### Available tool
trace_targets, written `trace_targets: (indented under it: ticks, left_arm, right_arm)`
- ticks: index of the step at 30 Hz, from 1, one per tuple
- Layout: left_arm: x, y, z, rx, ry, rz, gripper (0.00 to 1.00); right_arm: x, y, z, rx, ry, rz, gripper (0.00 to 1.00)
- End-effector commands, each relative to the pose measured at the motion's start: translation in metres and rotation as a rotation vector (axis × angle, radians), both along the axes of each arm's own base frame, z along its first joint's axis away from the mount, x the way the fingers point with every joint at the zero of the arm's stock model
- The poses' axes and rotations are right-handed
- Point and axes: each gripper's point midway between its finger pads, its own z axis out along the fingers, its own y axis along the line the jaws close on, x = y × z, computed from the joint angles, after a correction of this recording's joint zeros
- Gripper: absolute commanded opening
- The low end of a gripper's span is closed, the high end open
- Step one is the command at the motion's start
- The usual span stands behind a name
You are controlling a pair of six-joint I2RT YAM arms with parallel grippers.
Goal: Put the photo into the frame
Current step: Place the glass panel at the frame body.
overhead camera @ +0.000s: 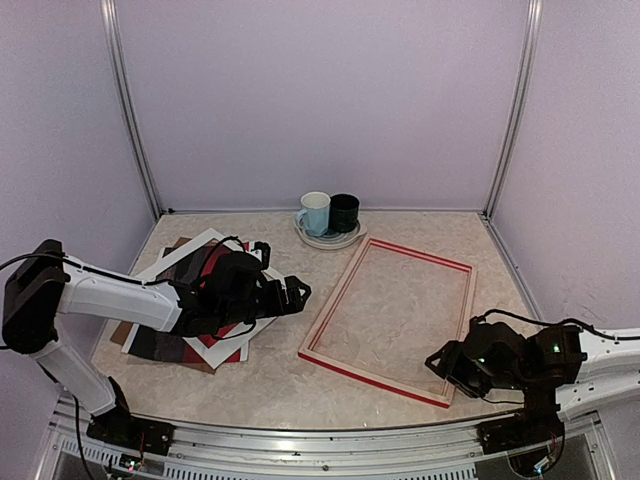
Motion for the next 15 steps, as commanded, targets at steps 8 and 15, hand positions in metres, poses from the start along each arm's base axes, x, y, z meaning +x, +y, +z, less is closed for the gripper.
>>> trace_targets:
  ticks: [8, 15]
  left_arm:
    - [0.003, -0.009, -0.001, 0.007, -0.005, -0.009, 0.99]
    - [0.007, -0.016, -0.007, 0.01, 0.004, -0.019, 0.99]
  right_arm:
    - [0.002, -0.022, -0.004, -0.002, -0.026, -0.077, 0.66]
    - [0.0, -0.024, -0.01, -0.046, -0.009, -0.07, 0.58]
